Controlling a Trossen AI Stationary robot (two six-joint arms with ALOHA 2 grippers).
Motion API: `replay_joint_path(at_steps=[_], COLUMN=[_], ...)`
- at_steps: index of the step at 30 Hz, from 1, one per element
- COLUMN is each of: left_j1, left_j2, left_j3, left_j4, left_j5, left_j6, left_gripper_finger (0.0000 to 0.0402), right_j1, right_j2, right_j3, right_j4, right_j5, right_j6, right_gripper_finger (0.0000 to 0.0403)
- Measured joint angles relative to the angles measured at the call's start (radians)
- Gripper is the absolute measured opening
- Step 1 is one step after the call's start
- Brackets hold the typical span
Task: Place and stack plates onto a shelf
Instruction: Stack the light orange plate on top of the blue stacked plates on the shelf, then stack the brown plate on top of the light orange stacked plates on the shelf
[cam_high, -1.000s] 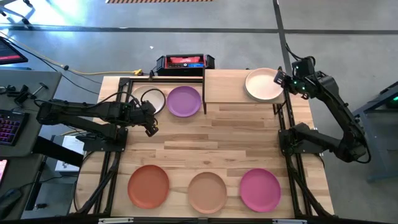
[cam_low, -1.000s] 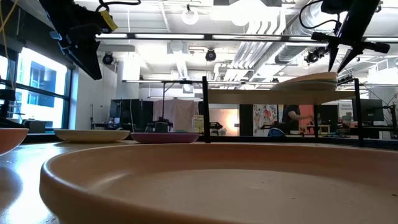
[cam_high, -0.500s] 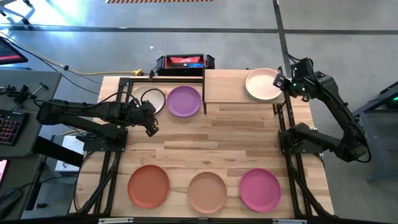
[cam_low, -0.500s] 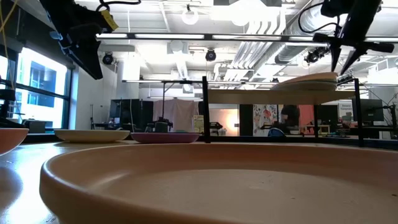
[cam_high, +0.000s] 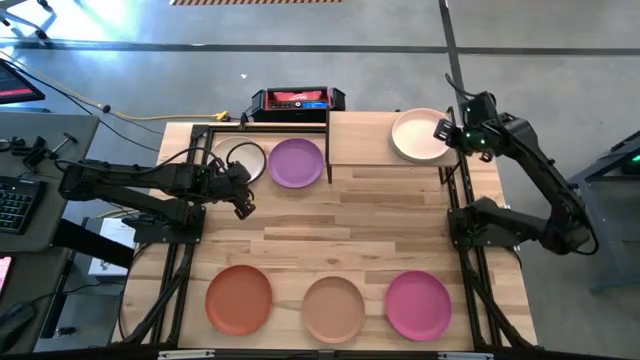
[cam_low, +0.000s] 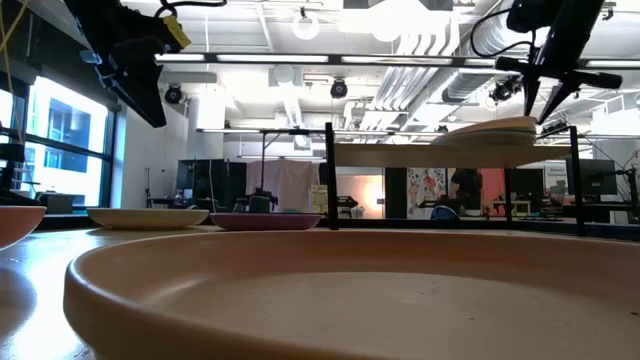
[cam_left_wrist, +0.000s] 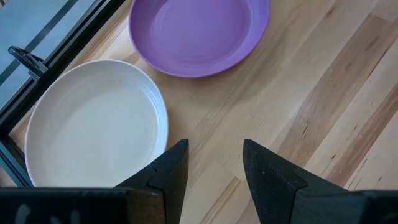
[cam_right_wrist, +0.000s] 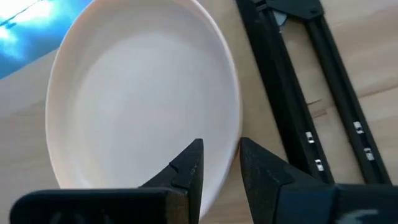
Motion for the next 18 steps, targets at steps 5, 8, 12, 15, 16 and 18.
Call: replay_joint_path(at_steps=[5,8,12,15,16,18], left_j1=[0.000,0.000,0.000,0.000,0.000,0.000], left_j2=[0.000,0.000,0.000,0.000,0.000,0.000], left_j3=[0.000,0.000,0.000,0.000,0.000,0.000], left_j4=[0.000,0.000,0.000,-0.001,0.000,-0.001], left_j5=[0.000,0.001,0.005,0.005,0.005,0.006], left_j6=[-0.001,-0.001,0.000,0.000,0.000,0.000], left_gripper_finger=[0.0140,0.0140,0.0140,0.0140,0.0140,0.0140], right_j1=[0.005,0.003,0.003,0.003,0.003,0.003], right_j2=[0.005,0.006,0.004,-0.002,-0.002,-0.005], right_j3=[0.000,0.000,0.003,0.017,0.023,0.036], right_j4=[0.007,-0.007,-0.005,-0.003,-0.003,-0.003], right_j5=[0.000,-0.001,-0.001,-0.001,-0.001,-0.001], right_j6=[-0.001,-0.010,-0.023,-0.024,-0.026,-0.027], right_gripper_finger=[0.0083,0.0083,0.0083,0.0083,0.0083,0.0083])
